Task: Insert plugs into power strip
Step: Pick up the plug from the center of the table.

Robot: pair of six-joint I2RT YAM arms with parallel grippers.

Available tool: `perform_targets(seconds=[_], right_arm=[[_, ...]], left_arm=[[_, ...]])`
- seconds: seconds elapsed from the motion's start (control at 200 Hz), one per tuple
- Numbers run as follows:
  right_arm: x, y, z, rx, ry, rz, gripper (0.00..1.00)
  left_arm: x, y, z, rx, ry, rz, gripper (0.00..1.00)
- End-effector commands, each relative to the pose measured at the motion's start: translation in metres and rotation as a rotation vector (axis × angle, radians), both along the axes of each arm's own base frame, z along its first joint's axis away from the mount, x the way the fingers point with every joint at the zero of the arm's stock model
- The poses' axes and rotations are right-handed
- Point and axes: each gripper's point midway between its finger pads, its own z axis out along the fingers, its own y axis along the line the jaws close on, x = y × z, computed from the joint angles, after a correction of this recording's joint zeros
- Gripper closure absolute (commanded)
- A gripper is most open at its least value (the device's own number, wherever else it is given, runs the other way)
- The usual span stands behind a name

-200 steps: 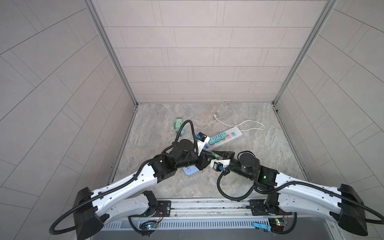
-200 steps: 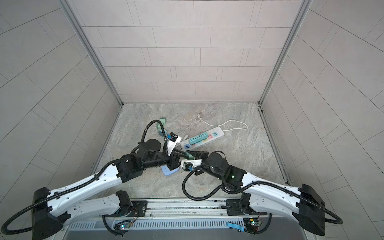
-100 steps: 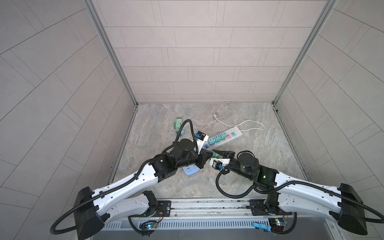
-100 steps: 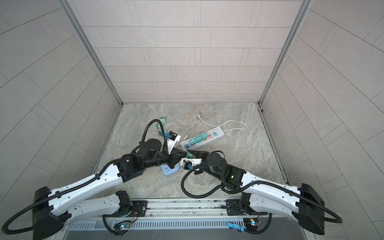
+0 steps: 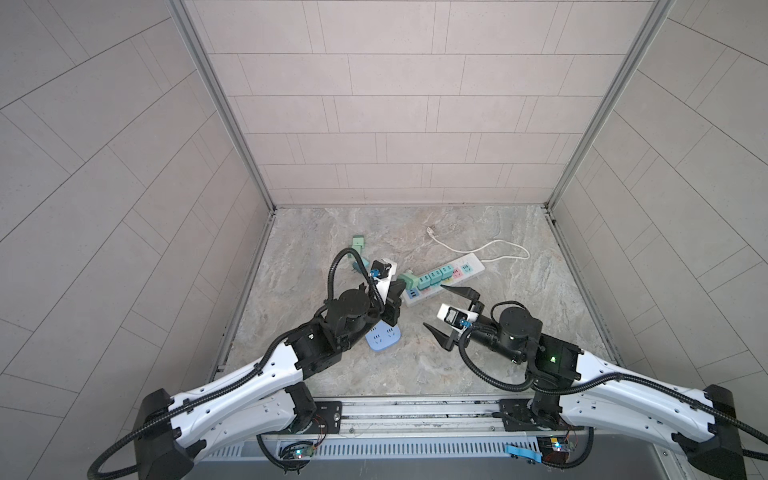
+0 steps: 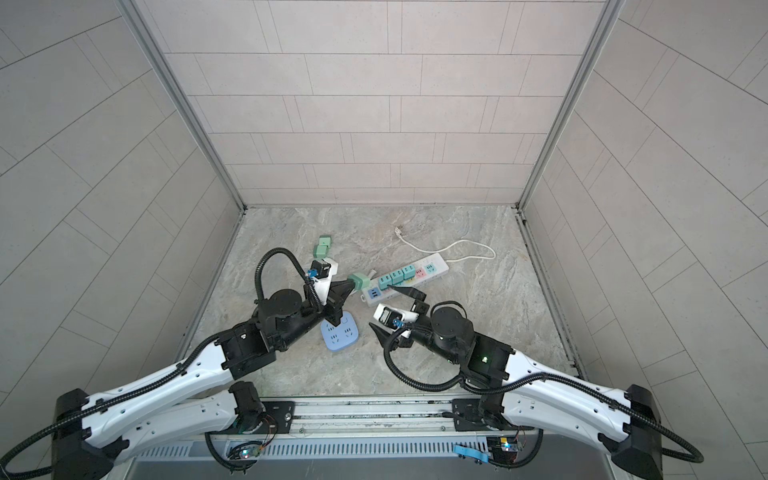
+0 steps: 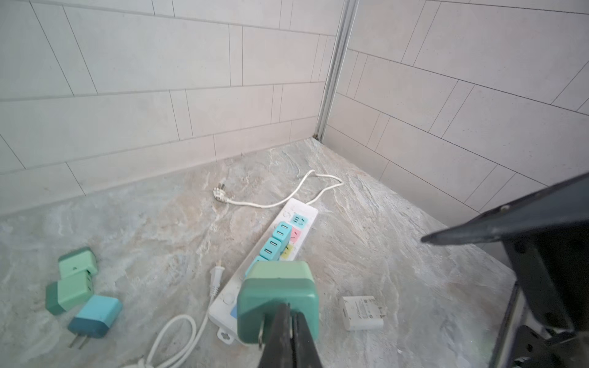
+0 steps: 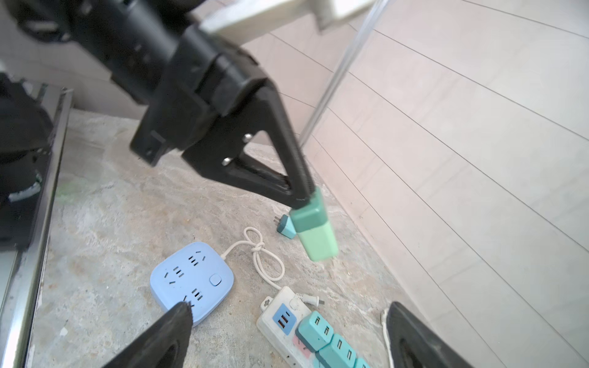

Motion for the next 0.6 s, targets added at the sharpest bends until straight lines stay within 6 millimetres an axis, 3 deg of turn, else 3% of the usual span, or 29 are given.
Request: perform_targets(seconds=[0.0, 0.04, 0.185, 0.385, 0.455, 0.595], right_arm=[[0.022, -0.036, 0.012, 0.182, 0.16, -0.249, 0.0], [0.027, -0.046, 0.026, 0.237, 0.196, -0.31, 0.02], [0.044, -0.066, 0.025, 0.384, 0.376, -0.449, 0.08], [0.064, -0.088, 0.008, 0.646, 0.658, -0.643, 0.14], [0.065, -0.078, 0.002, 0.683, 0.743, -0.607, 0.14], [0.055, -0.041, 0.02, 0.787, 0.831, -0.354, 0.15]], left_arm=[[0.005, 0.007, 0.027, -0.035, -0.22, 0.038, 1.0], [0.005, 0.01, 0.028, -0.04, -0.253, 0.044, 1.0], [0.002, 0.019, 0.034, -0.028, -0.342, 0.071, 1.0], [-0.029, -0.013, 0.026, 0.097, -0.57, -0.187, 1.0], [-0.035, -0.014, 0.029, 0.076, -0.665, -0.191, 1.0], [-0.04, -0.021, 0.032, 0.104, -0.786, -0.21, 1.0]])
